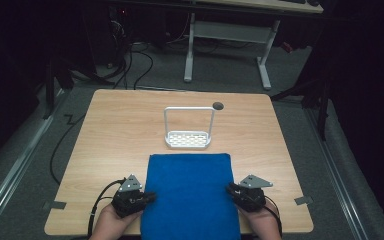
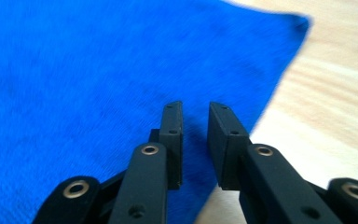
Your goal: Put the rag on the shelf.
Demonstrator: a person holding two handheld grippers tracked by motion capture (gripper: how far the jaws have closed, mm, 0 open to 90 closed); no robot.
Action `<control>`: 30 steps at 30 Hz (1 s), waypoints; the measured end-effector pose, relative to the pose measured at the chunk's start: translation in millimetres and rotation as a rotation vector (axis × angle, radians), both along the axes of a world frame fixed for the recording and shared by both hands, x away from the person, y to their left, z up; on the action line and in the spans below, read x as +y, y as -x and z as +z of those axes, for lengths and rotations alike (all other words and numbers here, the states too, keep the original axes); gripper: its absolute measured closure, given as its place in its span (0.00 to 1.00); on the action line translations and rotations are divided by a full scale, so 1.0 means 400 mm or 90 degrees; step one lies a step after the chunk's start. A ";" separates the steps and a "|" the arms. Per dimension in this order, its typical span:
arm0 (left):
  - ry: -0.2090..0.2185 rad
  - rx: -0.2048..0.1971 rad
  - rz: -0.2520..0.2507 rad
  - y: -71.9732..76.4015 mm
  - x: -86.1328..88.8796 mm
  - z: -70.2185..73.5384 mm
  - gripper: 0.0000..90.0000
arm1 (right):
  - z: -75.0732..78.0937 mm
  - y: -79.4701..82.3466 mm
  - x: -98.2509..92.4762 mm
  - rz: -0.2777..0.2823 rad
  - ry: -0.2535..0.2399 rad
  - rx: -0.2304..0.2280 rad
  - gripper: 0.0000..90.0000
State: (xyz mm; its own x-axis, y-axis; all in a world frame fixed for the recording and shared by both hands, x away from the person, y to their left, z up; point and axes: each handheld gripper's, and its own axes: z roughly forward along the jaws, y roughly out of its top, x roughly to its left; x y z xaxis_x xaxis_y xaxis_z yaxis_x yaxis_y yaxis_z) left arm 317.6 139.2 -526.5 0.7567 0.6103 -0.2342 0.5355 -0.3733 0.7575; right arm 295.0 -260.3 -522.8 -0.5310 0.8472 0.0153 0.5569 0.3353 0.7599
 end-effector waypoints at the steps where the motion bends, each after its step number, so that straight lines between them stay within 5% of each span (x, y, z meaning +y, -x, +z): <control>1: 0.006 -0.006 0.011 -0.004 0.004 0.003 0.86 | 0.004 0.000 -0.009 -0.008 -0.008 -0.006 0.83; 3: 0.019 -0.017 0.051 -0.026 0.020 0.008 0.82 | 0.005 -0.001 -0.026 -0.018 -0.017 -0.009 0.82; 8: 0.008 -0.027 0.091 -0.063 0.034 0.006 0.82 | 0.002 -0.002 -0.038 -0.018 -0.020 -0.009 0.81; 15: -0.017 -0.044 0.164 -0.158 0.034 0.013 0.93 | 0.004 -0.002 -0.044 -0.016 -0.020 -0.008 0.81; 20: -0.021 -0.041 0.184 -0.253 -0.001 0.023 0.87 | 0.002 -0.003 -0.047 -0.012 -0.018 -0.007 0.81; 25: -0.027 -0.020 0.179 -0.288 -0.022 0.007 0.73 | 0.000 -0.004 -0.053 -0.011 -0.019 -0.005 0.80; 30: -0.046 -0.010 0.184 -0.295 -0.030 -0.011 0.72 | 0.001 -0.005 -0.055 -0.012 -0.022 -0.008 0.80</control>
